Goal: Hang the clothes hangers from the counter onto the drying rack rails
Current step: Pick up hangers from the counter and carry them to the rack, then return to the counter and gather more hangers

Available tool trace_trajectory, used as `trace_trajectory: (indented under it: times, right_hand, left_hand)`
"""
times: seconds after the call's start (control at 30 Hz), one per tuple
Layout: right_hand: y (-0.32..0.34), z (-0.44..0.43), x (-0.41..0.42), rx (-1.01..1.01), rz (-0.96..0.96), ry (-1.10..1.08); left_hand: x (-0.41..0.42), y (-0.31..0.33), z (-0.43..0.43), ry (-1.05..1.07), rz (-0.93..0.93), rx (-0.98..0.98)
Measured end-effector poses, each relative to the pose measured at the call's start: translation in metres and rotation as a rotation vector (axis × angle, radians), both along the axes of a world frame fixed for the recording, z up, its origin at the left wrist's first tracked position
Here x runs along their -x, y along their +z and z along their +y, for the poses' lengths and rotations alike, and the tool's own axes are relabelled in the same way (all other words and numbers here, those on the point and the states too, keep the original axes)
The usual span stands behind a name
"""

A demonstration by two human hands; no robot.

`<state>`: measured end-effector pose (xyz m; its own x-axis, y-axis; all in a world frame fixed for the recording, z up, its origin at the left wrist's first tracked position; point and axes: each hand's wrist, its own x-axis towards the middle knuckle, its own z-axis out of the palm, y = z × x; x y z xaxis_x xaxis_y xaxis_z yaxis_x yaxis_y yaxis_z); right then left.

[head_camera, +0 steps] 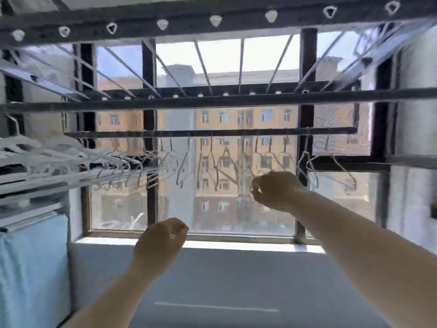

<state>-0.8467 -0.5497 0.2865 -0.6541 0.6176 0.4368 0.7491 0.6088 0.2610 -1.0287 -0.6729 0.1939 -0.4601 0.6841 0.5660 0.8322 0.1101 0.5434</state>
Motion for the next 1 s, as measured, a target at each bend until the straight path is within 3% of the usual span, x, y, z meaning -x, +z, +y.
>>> trace_trajectory:
  times: [0.13,0.27,0.47,0.77,1.0]
  right_hand:
    - [-0.033,0.043,-0.141,0.103,-0.012,-0.204]
    - [-0.075,0.068,-0.305,0.338,0.174,-0.394]
    - [-0.139,0.084,-0.508,0.481,0.320,-0.719]
    - [-0.196,0.103,-0.699,0.426,0.550,-1.038]
    - [-0.232,0.163,-0.811,0.352,0.743,-1.205]
  left_hand:
    - [-0.111,-0.025,0.081,-0.157,-0.041,0.057]
    - [-0.250,-0.054,0.156,-0.379,-0.186,0.123]
    - [-0.433,-0.101,0.231,-0.647,-0.202,0.338]
    - [-0.647,-0.147,0.326,-0.946,-0.316,0.404]
    - [-0.800,-0.163,0.435,-1.090,-0.183,0.471]
